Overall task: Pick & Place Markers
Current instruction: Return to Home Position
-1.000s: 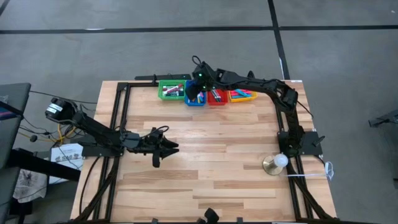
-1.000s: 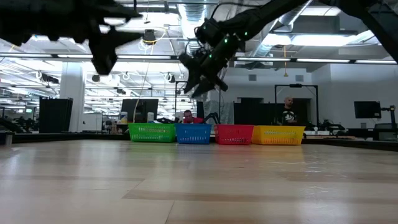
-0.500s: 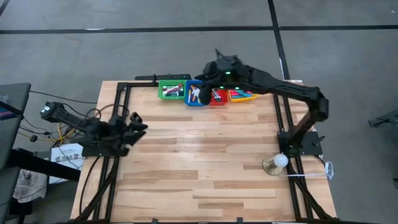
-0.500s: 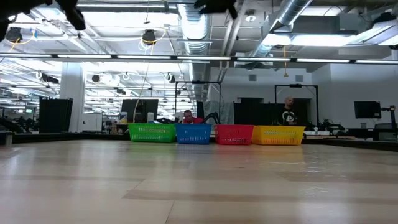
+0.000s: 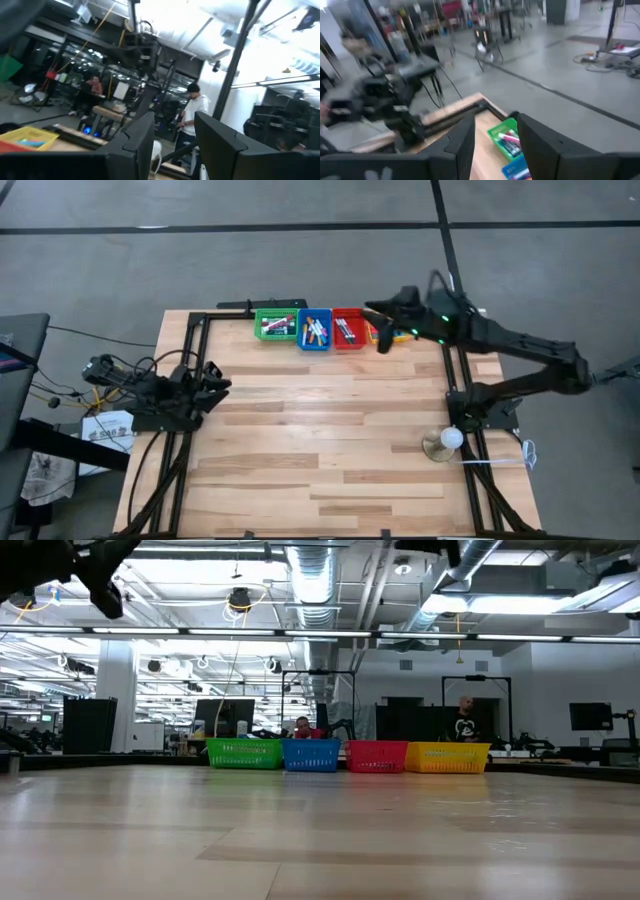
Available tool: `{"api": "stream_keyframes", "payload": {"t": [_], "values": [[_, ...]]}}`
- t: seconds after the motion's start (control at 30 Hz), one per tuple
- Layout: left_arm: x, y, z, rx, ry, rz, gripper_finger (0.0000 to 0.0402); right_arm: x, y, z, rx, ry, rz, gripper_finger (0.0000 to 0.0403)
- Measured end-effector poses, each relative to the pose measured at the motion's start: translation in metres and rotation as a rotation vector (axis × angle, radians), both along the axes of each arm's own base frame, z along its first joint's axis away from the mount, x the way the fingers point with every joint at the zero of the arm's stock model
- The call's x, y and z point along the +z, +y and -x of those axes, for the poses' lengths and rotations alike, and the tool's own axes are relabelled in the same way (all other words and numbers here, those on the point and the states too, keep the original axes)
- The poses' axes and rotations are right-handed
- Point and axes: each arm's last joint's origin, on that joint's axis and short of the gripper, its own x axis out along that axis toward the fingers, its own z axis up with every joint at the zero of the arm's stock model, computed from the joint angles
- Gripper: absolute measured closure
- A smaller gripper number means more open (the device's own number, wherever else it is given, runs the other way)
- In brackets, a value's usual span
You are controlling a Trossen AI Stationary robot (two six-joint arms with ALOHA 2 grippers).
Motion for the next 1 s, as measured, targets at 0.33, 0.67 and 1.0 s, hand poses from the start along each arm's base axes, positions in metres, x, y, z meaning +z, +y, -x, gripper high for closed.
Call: {"api": "stream_keyframes", "payload": {"t": [0.33,0.67,1.0], "values": [[-0.007,0.002,-0.001,0.069,0.074,0.016,0.0262,-0.069,0.021,0.051,0.036,-0.196,-0.053,0.0262],[-0.007,0.002,-0.001,0.059,0.072,0.048,0.0262,-0.140,0.024,0.077,-0.166,-0.041,-0.123,0.0265],[-0.007,0.002,-0.001,0.055,0.071,0.058,0.0262,-0.191,0.039,0.086,-0.123,-0.059,-0.009,0.0266]]}}
